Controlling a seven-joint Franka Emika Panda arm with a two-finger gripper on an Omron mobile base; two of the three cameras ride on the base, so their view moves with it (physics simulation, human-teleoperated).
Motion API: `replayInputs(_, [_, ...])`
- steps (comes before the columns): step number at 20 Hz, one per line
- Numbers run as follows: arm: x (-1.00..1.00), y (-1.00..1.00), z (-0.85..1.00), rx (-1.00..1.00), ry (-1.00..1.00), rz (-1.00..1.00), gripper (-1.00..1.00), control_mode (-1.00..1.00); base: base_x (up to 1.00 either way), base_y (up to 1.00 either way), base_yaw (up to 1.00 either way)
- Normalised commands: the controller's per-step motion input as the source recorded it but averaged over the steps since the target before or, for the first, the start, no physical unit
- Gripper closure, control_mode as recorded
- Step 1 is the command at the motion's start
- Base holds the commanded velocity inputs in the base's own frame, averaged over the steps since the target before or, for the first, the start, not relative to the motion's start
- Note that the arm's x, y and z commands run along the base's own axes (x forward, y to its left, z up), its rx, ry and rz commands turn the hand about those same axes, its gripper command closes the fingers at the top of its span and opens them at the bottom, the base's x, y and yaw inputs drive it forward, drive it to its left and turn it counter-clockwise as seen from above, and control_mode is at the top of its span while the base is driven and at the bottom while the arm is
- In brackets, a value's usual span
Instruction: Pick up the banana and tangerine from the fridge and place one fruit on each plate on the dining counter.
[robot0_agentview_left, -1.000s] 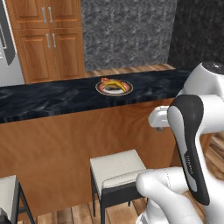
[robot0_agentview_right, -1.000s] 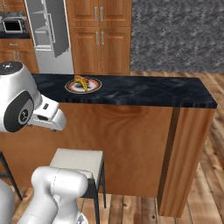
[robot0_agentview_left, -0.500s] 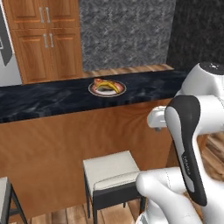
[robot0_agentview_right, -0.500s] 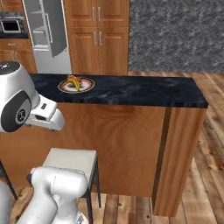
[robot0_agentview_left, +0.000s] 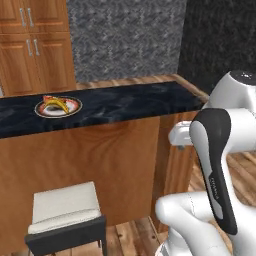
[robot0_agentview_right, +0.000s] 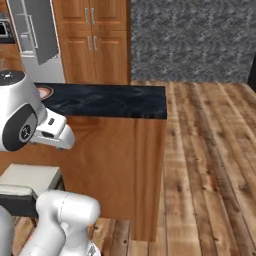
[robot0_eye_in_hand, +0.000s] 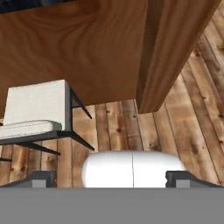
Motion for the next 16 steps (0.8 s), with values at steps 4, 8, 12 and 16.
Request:
replayInputs(4, [0.0,0.0,0.0,0.0,0.0,0.0,-1.0,1.0,0.1,-1.0,0.1])
replayInputs(8, [0.0,0.0,0.0,0.0,0.0,0.0,-1.0,1.0,0.22,-1.0,0.18])
replayInputs(12, [0.0,0.0,0.0,0.0,0.0,0.0,-1.0,1.0,0.44,-1.0,0.21])
replayInputs(16, [0.0,0.0,0.0,0.0,0.0,0.0,-1.0,1.0,0.58,-1.0,0.25])
